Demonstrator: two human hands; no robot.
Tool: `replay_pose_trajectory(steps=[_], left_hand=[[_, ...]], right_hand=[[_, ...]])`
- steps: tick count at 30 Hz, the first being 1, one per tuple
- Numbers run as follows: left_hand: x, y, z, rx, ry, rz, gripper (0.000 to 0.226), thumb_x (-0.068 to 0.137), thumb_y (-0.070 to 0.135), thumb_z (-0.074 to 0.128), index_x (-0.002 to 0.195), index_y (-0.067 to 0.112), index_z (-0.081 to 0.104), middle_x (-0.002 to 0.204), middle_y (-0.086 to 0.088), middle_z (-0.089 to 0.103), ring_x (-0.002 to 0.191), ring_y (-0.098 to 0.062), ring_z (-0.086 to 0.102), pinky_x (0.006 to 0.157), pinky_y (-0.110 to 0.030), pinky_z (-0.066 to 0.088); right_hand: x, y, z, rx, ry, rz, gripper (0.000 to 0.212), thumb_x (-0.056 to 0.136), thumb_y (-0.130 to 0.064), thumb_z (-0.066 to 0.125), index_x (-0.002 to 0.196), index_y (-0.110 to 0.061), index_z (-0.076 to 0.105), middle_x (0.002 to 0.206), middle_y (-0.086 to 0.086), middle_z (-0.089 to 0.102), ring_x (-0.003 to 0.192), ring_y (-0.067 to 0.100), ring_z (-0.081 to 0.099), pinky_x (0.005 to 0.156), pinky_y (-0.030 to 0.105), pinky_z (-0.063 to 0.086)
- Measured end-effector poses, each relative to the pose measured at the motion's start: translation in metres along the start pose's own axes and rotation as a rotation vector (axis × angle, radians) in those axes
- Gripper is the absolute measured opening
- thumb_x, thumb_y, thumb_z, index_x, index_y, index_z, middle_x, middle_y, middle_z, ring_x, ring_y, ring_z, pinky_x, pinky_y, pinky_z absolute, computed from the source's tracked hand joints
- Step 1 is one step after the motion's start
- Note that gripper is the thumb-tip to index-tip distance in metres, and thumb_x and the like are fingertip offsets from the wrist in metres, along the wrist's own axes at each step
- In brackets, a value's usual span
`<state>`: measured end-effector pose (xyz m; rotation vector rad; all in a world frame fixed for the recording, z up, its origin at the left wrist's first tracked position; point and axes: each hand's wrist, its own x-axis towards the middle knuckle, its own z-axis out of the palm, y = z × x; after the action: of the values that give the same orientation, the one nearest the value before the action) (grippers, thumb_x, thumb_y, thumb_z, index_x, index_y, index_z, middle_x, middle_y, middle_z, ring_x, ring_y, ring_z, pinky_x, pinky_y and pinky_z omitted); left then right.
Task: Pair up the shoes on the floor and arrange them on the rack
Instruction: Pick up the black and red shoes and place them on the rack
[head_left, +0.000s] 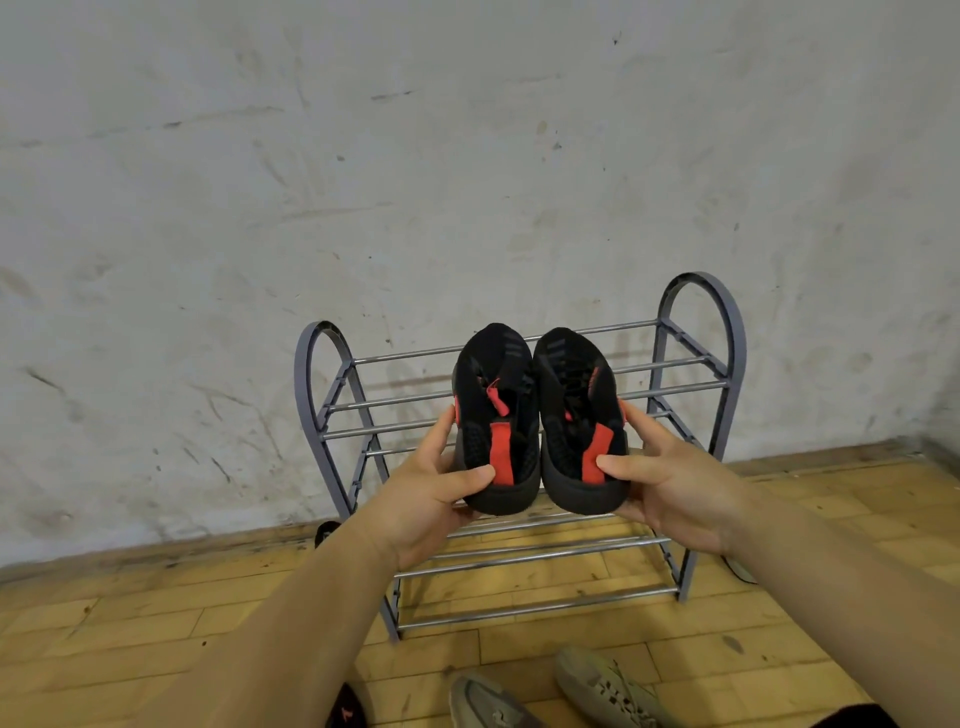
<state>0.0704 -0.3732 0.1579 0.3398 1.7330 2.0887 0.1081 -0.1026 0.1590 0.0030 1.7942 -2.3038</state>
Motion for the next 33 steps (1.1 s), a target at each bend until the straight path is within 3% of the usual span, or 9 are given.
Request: replay_pose_trajectory(steps=[2,4,8,11,17,21,25,30,33], left_hand=[[-0.005,-0.003,0.005,0.003,-0.035,-0.002,0.092,0.089,-0.004,0.072,0.155,0.046,0.034,0.133,-0.016,0.069,0.123,-0.037,0.067,0.092,-0.045,0.058],[-0.01,-0.008,0.011,0.006,-0.06,-0.011,0.094,0.084,-0.003,0.075,0.155,0.045,0.034,0.132,-0.018,0.069,0.121,-0.039,0.068,0.089,-0.043,0.06],[-0.02,-0.021,0.027,0.026,-0.102,-0.03,0.1,0.082,-0.004,0.079,0.156,0.045,0.031,0.13,-0.019,0.07,0.12,-0.04,0.068,0.094,-0.05,0.059],[-0.027,-0.03,0.042,0.025,-0.073,-0.041,0.097,0.076,-0.005,0.083,0.147,0.047,0.041,0.122,-0.013,0.075,0.116,-0.037,0.07,0.09,-0.048,0.061],[-0.035,-0.049,0.063,0.077,-0.093,-0.079,0.105,0.072,0.001,0.085,0.151,0.047,0.034,0.134,-0.012,0.069,0.118,-0.037,0.07,0.098,-0.062,0.055],[-0.037,-0.066,0.073,0.123,-0.069,-0.125,0.11,0.07,0.001,0.087,0.152,0.046,0.029,0.132,-0.01,0.069,0.112,-0.035,0.073,0.096,-0.066,0.055],[-0.036,-0.086,0.078,0.062,-0.064,-0.225,0.11,0.07,0.0,0.088,0.15,0.045,0.028,0.137,-0.014,0.064,0.115,-0.037,0.071,0.096,-0.065,0.055],[-0.04,-0.123,0.076,0.106,-0.025,-0.345,0.113,0.064,0.0,0.09,0.149,0.041,0.028,0.131,-0.022,0.066,0.114,-0.04,0.07,0.09,-0.069,0.056],[-0.042,-0.15,0.071,0.2,-0.049,-0.432,0.112,0.069,-0.001,0.09,0.149,0.041,0.024,0.13,-0.02,0.067,0.115,-0.038,0.07,0.092,-0.066,0.056]], right_hand=[[-0.011,-0.002,-0.005,-0.048,-0.004,-0.002,0.079,0.094,0.002,0.065,0.149,-0.05,0.04,0.125,0.013,0.073,0.117,0.032,0.07,0.102,0.05,0.052],[-0.023,-0.002,-0.011,-0.092,0.006,0.005,0.08,0.093,0.001,0.067,0.147,-0.052,0.042,0.123,0.012,0.074,0.114,0.031,0.071,0.102,0.049,0.053],[-0.049,-0.002,-0.026,-0.113,0.009,0.034,0.082,0.09,0.003,0.068,0.147,-0.051,0.044,0.124,0.014,0.073,0.115,0.032,0.071,0.1,0.047,0.054],[-0.067,0.001,-0.039,-0.113,-0.001,0.057,0.088,0.085,0.002,0.072,0.15,-0.049,0.04,0.131,0.011,0.07,0.119,0.031,0.069,0.096,0.047,0.055],[-0.096,0.011,-0.058,-0.145,0.069,0.1,0.095,0.074,0.004,0.076,0.149,-0.041,0.04,0.121,0.014,0.074,0.111,0.034,0.072,0.08,0.042,0.062],[-0.104,0.023,-0.071,-0.187,0.079,0.164,0.103,0.074,0.005,0.08,0.152,-0.042,0.031,0.123,0.014,0.073,0.113,0.034,0.071,0.089,0.049,0.058],[-0.107,0.036,-0.082,-0.192,0.105,0.232,0.101,0.082,0.01,0.076,0.154,-0.042,0.029,0.12,0.009,0.075,0.11,0.031,0.073,0.087,0.048,0.06],[-0.104,0.067,-0.095,-0.232,0.082,0.402,0.104,0.081,0.009,0.078,0.154,-0.043,0.025,0.116,0.013,0.076,0.109,0.037,0.073,0.098,0.059,0.054],[-0.101,0.094,-0.1,-0.258,0.057,0.535,0.104,0.081,0.008,0.079,0.149,-0.048,0.024,0.124,0.018,0.07,0.108,0.04,0.072,0.1,0.063,0.052]])
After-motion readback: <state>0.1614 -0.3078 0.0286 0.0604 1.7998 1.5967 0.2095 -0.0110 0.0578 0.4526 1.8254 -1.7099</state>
